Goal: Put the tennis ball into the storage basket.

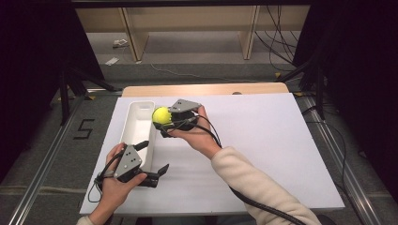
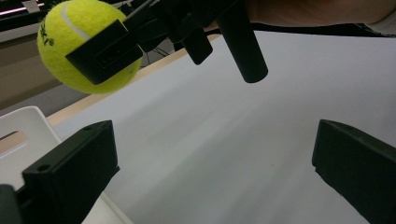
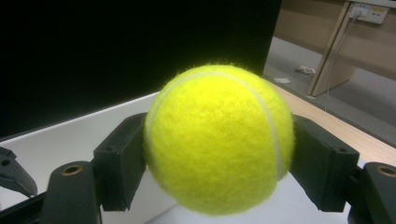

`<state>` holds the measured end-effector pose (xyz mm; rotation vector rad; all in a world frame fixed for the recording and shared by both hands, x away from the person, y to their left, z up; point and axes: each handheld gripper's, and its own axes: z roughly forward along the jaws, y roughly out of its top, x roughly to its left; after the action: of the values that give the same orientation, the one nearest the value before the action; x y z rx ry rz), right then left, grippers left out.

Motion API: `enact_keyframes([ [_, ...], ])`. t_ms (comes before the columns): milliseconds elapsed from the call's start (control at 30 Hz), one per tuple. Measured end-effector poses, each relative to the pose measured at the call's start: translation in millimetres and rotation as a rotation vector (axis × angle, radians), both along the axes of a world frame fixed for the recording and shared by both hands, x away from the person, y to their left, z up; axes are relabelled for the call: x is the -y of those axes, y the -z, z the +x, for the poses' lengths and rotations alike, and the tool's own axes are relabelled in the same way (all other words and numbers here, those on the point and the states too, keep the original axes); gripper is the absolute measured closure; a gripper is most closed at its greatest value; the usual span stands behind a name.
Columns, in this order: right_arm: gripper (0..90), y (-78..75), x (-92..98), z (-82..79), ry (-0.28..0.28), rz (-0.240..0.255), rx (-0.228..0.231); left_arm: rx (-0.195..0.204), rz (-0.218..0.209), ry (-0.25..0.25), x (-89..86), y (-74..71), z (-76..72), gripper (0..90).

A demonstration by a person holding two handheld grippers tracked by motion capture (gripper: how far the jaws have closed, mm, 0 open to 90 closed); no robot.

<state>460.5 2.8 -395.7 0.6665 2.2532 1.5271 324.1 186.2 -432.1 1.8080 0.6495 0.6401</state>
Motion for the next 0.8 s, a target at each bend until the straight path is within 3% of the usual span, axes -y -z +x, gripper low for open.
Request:
enact_keyframes([
  [800,26.3,-3.3,-8.9,1.8,-0.01,0.004,-0.002,0.001,0.001,0.002,0.2,0.1,0.0,0.0],
])
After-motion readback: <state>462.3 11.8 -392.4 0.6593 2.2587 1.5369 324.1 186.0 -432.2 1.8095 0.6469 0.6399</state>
